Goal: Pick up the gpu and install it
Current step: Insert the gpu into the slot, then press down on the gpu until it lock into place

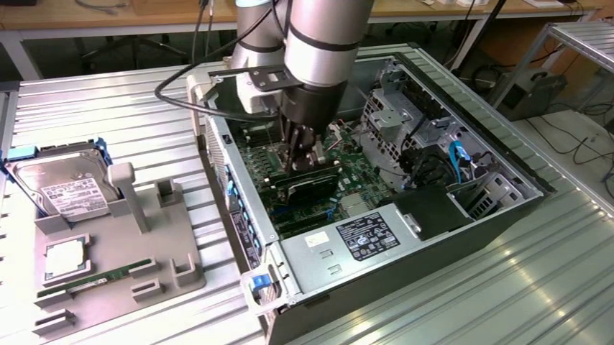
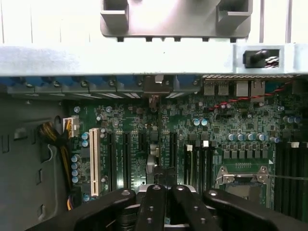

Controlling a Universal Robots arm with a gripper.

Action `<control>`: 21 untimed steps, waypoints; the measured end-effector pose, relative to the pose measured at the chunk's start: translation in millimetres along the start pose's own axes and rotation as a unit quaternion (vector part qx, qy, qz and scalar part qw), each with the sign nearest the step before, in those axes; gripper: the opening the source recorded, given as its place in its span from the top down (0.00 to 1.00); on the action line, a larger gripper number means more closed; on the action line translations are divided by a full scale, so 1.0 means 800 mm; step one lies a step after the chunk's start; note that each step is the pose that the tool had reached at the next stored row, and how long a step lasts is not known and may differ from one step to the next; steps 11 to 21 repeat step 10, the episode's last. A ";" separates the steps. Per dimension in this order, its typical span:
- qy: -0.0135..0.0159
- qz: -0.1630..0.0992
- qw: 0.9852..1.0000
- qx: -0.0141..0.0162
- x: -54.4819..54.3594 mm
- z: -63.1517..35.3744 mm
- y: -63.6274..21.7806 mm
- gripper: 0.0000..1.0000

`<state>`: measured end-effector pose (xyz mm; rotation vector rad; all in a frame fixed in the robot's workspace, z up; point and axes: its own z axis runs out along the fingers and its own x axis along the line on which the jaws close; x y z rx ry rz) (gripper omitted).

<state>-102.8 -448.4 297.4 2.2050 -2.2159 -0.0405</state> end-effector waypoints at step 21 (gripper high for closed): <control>0.000 0.000 1.000 0.000 0.000 -0.010 0.000 0.89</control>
